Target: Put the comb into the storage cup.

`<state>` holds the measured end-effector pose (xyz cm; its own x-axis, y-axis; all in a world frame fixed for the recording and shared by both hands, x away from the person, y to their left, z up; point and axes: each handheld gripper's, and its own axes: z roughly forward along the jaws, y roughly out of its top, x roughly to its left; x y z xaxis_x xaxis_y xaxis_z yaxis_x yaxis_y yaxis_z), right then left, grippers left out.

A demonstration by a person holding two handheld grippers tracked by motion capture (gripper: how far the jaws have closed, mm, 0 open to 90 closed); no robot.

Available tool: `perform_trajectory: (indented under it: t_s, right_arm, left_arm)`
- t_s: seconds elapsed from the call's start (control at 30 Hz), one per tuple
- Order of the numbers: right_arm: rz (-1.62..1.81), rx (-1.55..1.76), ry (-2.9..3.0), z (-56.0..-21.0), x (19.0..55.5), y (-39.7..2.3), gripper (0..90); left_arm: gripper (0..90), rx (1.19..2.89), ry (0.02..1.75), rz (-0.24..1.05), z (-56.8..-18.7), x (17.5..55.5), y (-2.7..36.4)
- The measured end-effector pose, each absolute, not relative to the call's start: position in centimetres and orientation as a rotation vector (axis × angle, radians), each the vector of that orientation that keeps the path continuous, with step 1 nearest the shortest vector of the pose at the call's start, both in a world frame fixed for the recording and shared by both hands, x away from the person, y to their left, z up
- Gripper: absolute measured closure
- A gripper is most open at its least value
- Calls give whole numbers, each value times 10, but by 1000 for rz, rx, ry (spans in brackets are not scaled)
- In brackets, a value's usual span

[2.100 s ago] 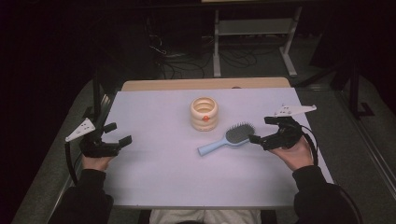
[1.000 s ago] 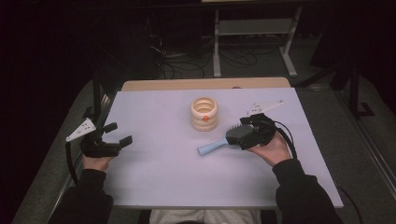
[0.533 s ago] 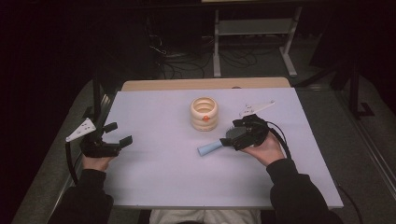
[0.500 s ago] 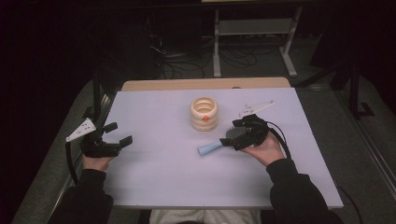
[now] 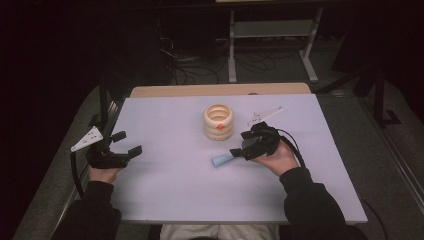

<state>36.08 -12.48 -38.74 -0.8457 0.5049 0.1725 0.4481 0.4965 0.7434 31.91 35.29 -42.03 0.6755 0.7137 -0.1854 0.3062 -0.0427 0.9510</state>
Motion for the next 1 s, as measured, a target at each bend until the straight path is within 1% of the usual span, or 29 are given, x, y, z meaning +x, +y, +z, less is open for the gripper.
perform_trajectory:
  t_s: [0.07, 0.1, 0.27, 0.33, 0.53, 0.6, 0.67, 0.9, 1.0]
  right_arm:
    - [1267, 856, 2665, -388, 362, -121, 253]
    - [1267, 856, 2665, -388, 362, -121, 253]
    - [1231, 842, 2690, -391, 365, -113, 331]
    - [1215, 831, 2699, -391, 366, -110, 380]
    - [1182, 814, 2709, -395, 369, -101, 561]
    - [1163, 791, 2729, -397, 370, -95, 667]
    - [1159, 791, 2735, -397, 371, -94, 682]
    - [1094, 776, 2758, -397, 376, -83, 848]
    - [1072, 769, 2755, -398, 378, -80, 879]
  left_arm:
    - [0, 1633, 845, 405, -420, 319, 353]
    - [0, 1633, 845, 404, -420, 319, 353]
    - [0, 1632, 846, 403, -420, 319, 353]
    - [0, 1632, 846, 402, -420, 319, 353]
    - [0, 1635, 844, 401, -420, 319, 352]
    - [0, 1635, 843, 401, -420, 319, 352]
    - [0, 1635, 843, 400, -420, 319, 352]
    - [0, 1638, 840, 397, -420, 320, 352]
    - [0, 1640, 839, 395, -421, 320, 352]
